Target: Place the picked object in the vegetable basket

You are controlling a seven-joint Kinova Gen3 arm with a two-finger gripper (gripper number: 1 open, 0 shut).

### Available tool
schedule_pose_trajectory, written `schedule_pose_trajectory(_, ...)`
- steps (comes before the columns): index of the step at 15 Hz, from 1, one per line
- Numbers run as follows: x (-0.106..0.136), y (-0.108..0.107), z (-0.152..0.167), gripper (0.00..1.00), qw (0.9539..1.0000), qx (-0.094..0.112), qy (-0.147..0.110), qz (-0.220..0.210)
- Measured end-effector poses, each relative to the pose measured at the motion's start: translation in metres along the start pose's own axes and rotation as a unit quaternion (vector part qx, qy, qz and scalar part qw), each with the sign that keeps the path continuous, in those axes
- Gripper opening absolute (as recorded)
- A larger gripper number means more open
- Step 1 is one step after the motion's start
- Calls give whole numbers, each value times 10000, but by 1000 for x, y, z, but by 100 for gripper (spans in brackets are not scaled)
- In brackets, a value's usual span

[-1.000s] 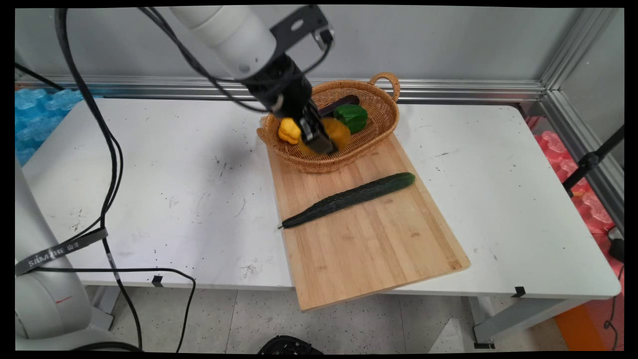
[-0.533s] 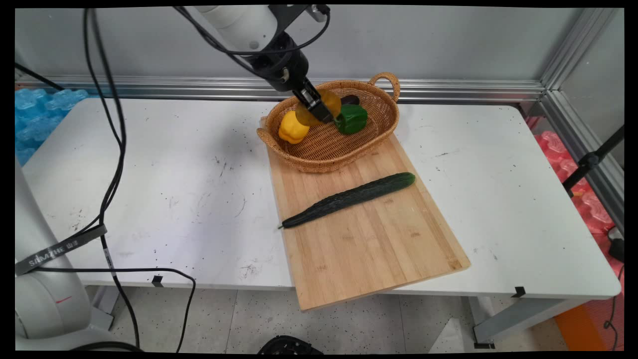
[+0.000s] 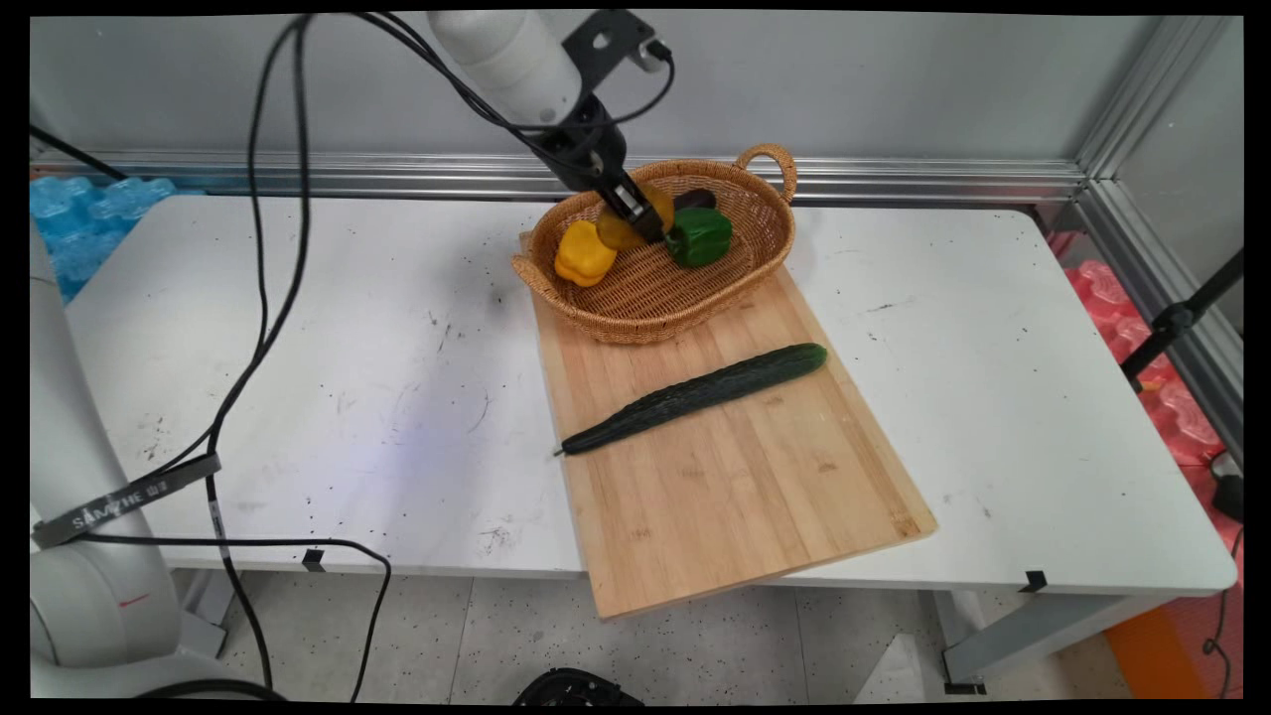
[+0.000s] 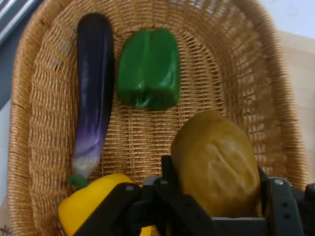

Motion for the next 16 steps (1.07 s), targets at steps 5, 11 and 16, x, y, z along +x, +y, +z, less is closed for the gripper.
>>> schedule_pose_trajectory(5, -3, -8, 50, 0, 9996, 33, -216, -161)
schedule_pose_trajectory(11, -2, -8, 96, 0, 9993, -23, -326, -197)
schedule_pose_trajectory(16, 0, -8, 113, 100, 9995, -74, -282, -112)
